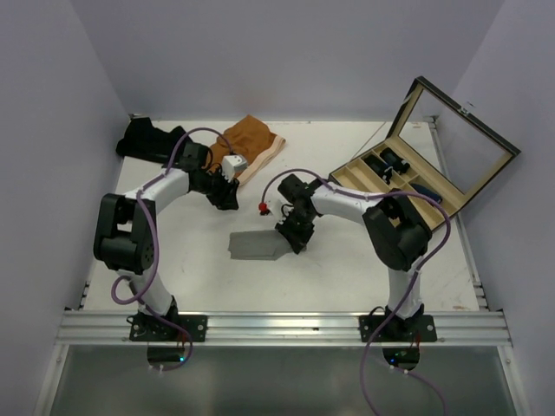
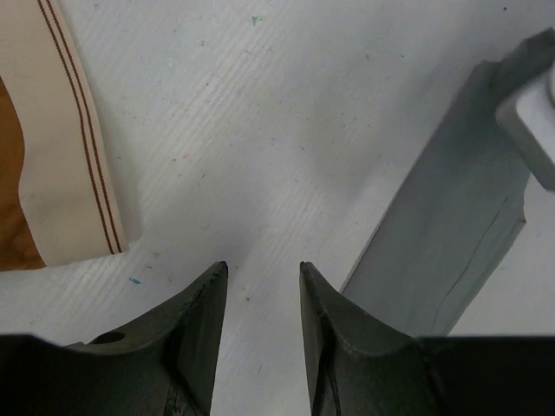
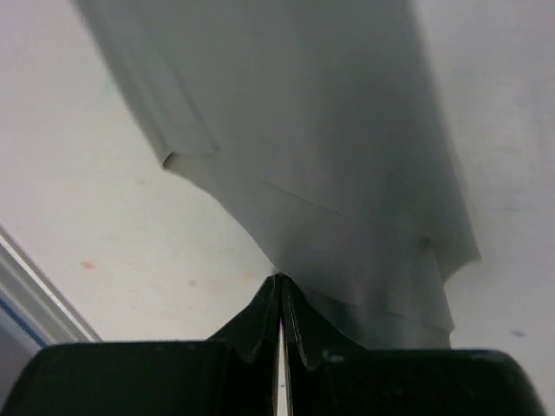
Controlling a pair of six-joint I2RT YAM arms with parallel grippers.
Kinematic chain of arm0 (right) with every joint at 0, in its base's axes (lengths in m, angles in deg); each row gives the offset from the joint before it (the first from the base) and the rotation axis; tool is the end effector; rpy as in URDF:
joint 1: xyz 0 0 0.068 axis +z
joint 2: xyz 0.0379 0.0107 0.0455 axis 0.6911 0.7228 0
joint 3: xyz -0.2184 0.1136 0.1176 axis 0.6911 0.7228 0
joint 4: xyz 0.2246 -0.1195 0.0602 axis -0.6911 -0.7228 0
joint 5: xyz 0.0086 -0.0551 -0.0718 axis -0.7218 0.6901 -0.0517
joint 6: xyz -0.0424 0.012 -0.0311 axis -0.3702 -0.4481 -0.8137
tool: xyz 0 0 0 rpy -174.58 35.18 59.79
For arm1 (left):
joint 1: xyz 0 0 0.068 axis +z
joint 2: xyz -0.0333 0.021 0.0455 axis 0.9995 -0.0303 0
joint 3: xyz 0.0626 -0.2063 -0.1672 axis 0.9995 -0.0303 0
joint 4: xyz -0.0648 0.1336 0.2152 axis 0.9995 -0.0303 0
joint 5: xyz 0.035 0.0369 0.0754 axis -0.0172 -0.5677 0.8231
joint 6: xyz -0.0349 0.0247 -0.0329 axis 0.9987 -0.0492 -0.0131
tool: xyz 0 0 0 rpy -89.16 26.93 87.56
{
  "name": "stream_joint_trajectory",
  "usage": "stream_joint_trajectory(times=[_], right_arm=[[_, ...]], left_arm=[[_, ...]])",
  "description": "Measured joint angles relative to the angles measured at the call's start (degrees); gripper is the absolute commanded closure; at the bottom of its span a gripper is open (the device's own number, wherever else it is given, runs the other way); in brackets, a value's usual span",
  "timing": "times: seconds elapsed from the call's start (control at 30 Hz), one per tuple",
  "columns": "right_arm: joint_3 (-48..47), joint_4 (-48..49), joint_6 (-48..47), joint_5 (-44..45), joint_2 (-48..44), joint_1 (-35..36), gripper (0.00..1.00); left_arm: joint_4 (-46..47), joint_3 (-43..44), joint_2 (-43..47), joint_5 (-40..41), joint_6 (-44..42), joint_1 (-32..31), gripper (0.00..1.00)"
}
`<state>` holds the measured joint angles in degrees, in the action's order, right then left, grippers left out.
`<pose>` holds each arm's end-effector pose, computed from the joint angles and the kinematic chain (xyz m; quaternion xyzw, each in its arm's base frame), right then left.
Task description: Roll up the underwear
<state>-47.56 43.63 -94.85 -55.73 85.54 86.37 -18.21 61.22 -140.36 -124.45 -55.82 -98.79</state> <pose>0.2601 0.2565 0.1488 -0.5040 0.8424 0.1876 0.0340 0.3442 -0.0851 0.1924 0.3686 0.8513 -0.2624 0.2655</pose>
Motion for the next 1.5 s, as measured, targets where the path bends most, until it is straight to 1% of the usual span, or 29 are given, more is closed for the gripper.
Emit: stream_joint_trajectory(times=[0.07, 0.1, 0.2, 0.3, 0.4, 0.57, 0.7, 0.83, 0.97, 1.13, 1.23, 1.33, 1.5], right_arm=[[-2.14, -0.66, -0.28, 1.86, 1.03, -2.56, 0.93], [-3.8, -1.01, -0.42, 3.26, 1.84, -3.89, 0.91], [-7.32, 0.35, -0.61, 7.48, 3.28, -7.08, 0.89], [-8.0, 0.57, -0.42, 10.25, 3.48, -9.29, 0.89], [-7.93, -0.79, 0.48, 10.49, 3.48, -9.99, 0.89], [-7.52, -1.2, 2.86, 9.84, 3.45, -9.68, 0.89], [-8.55, -1.62, 6.27, 8.55, 4.5, -9.7, 0.88], [-15.21, -4.04, 9.25, 6.03, 9.11, -9.66, 0.88], [-24.09, -4.59, 10.78, 3.67, 14.82, -9.53, 0.88], [-32.7, -3.54, 11.28, 1.29, 20.11, -9.33, 0.86], [-34.84, -2.14, 11.23, -0.85, 21.57, -9.33, 0.82], [-34.8, -0.48, 11.04, -2.08, 21.59, -9.33, 0.81], [-34.51, 0.72, 9.44, -2.36, 21.31, -9.66, 0.81]], left_arm=[[-0.2, 0.5, -0.92, -1.11, -0.83, 0.0, 0.58], [-0.37, 0.92, -1.62, -1.49, -1.25, -0.07, 0.59], [-0.61, 1.99, -3.89, -1.64, -2.84, -0.74, 0.59], [-1.29, 2.01, -4.72, -0.83, -5.03, -2.51, 0.6], [-1.27, 1.03, -4.81, 0.37, -7.02, -4.66, 0.61], [-1.27, -3.06, -4.37, 1.38, -9.88, -5.62, 0.62], [-0.79, -8.0, -0.33, 2.34, -12.48, -5.62, 0.63], [-1.53, -12.52, 3.65, 2.32, -16.09, -5.64, 0.63], [-3.56, -16.24, 7.06, 1.38, -20.17, -6.05, 0.62], [-5.68, -18.53, 9.05, -0.15, -22.38, -9.55, 0.62], [-5.6, -18.99, 9.16, -1.51, -22.77, -12.59, 0.6], [-5.33, -19.21, 9.16, -2.45, -22.6, -14.75, 0.56], [-4.68, -19.74, 10.43, -2.16, -20.13, -15.72, 0.5]])
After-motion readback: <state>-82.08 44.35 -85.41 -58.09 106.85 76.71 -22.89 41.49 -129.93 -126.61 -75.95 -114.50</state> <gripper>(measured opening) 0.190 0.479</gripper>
